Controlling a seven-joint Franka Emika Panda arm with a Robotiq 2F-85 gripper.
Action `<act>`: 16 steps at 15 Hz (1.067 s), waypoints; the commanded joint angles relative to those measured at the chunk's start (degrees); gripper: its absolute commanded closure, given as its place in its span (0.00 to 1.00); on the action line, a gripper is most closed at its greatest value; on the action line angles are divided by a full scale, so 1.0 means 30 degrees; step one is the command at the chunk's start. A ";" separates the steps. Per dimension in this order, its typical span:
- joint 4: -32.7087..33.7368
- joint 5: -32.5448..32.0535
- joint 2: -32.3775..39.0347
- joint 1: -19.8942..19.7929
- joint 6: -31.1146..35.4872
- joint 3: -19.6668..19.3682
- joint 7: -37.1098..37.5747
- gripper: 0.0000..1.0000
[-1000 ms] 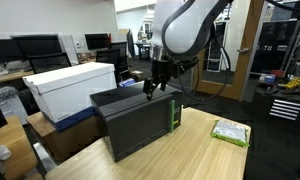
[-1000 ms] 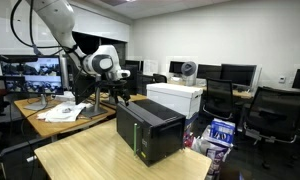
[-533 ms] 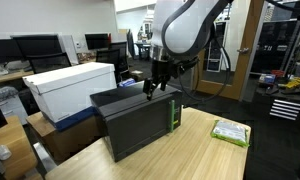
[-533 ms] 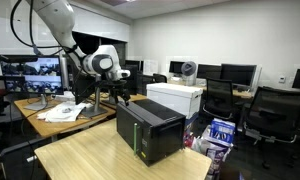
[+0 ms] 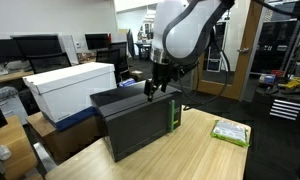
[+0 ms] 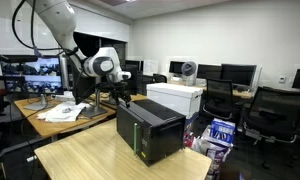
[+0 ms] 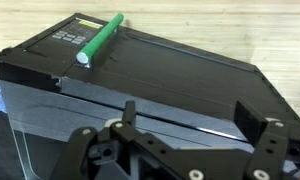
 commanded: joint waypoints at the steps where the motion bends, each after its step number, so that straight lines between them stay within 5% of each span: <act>1: -0.0403 -0.1917 0.1759 0.1184 0.3142 -0.2020 0.2530 0.00; 4: -0.0920 -0.2333 0.3839 0.3387 0.6400 -0.4934 0.4114 0.00; 7: -0.1353 -0.0987 0.5310 0.5134 0.7900 -0.6537 0.3877 0.00; 16: -0.2087 0.3871 0.8793 0.8956 1.1122 -0.8842 0.2687 0.00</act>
